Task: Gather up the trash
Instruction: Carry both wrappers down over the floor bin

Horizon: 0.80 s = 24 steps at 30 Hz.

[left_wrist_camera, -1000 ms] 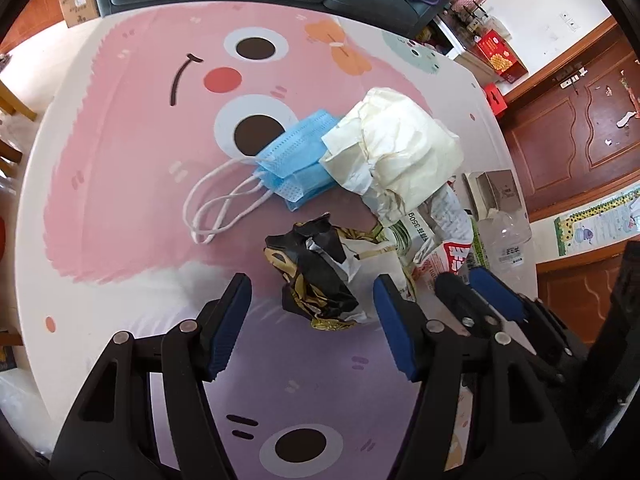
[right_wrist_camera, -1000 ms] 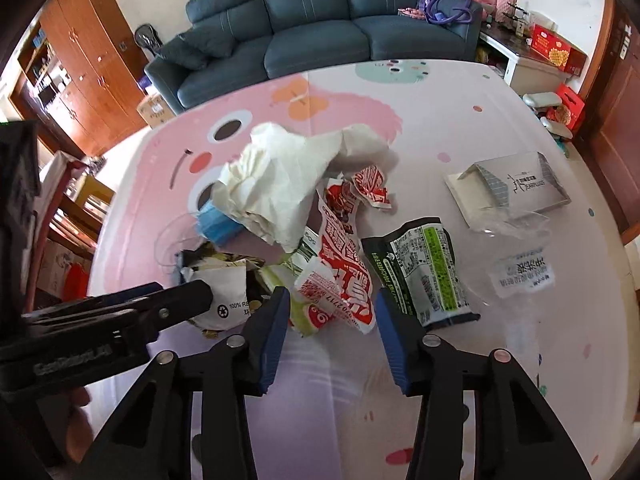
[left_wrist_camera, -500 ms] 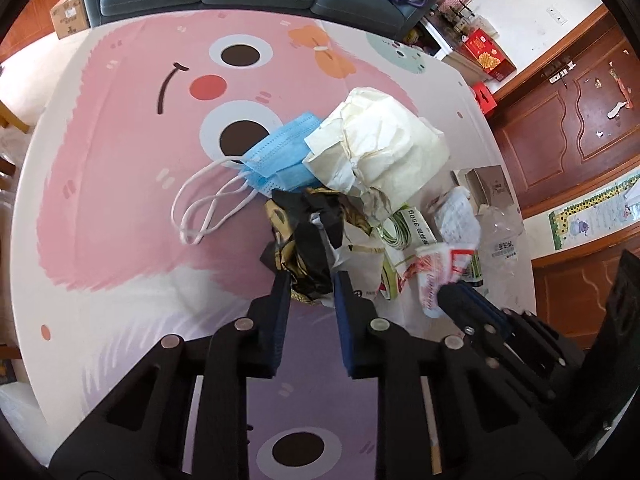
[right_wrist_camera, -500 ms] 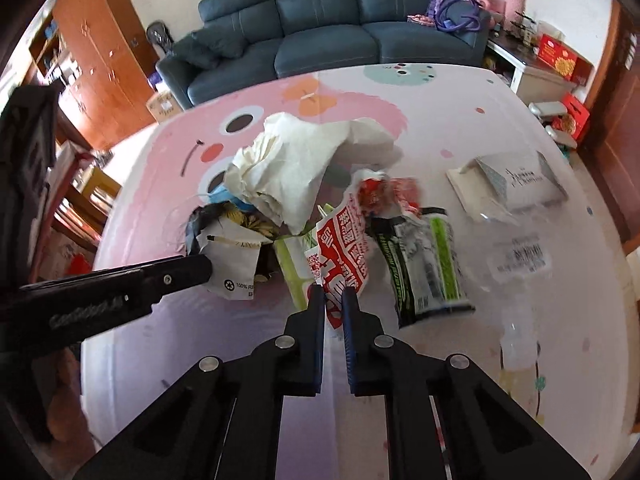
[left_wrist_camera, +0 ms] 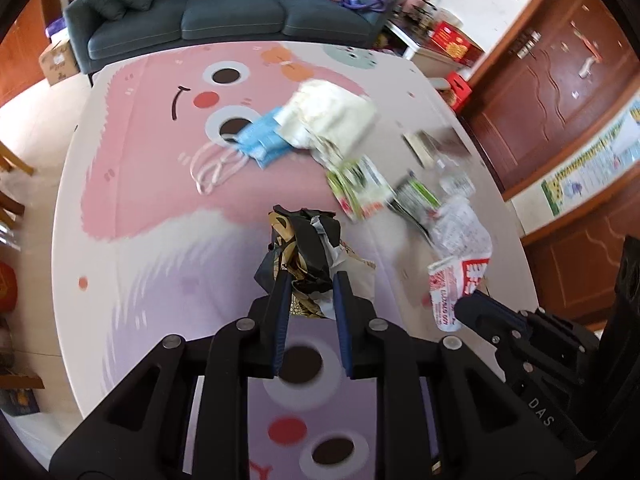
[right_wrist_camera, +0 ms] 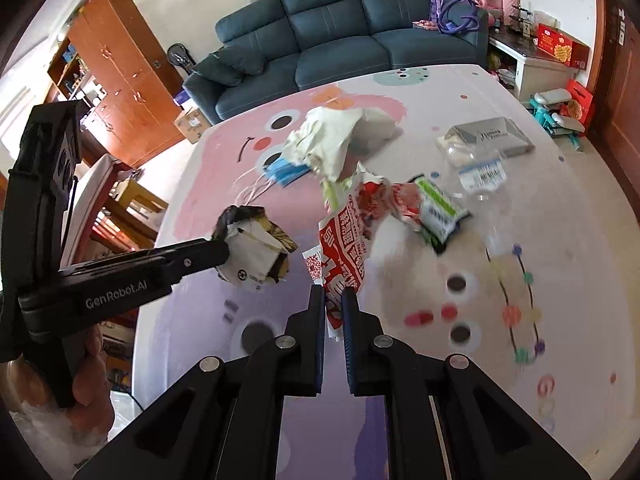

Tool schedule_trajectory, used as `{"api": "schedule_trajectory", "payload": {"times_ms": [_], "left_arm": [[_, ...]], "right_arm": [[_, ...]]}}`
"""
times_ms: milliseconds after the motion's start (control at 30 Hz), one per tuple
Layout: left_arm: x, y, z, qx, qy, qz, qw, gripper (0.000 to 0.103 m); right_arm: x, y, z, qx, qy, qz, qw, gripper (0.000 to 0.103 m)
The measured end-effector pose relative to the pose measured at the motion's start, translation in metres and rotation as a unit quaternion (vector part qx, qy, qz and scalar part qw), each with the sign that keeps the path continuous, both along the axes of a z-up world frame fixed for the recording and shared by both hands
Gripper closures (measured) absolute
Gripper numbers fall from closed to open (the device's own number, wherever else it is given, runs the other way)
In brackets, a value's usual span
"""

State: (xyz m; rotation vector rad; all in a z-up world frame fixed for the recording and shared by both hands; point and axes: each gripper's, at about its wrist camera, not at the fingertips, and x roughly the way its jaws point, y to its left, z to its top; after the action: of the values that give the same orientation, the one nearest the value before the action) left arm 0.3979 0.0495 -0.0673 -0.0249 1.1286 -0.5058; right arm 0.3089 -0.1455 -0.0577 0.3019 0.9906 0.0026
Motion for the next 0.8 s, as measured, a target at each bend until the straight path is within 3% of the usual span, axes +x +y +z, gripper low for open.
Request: {"api": "schedule_trajectory", "payload": {"times_ms": [267, 567, 800], "left_arm": [[-0.091, -0.004, 0.013, 0.013, -0.006, -0.029, 0.9995, 0.085], [-0.215, -0.018, 0.024, 0.004, -0.042, 0.002, 0.9991, 0.085], [-0.31, -0.04, 0.014, 0.009, -0.05, 0.035, 0.9981, 0.085]], "right_arm": [[-0.087, 0.003, 0.011, 0.003, -0.008, 0.019, 1.0, 0.095], [-0.218, -0.017, 0.019, 0.003, -0.041, 0.033, 0.999, 0.095], [-0.319, -0.03, 0.013, 0.009, -0.051, 0.051, 0.997, 0.095]]}}
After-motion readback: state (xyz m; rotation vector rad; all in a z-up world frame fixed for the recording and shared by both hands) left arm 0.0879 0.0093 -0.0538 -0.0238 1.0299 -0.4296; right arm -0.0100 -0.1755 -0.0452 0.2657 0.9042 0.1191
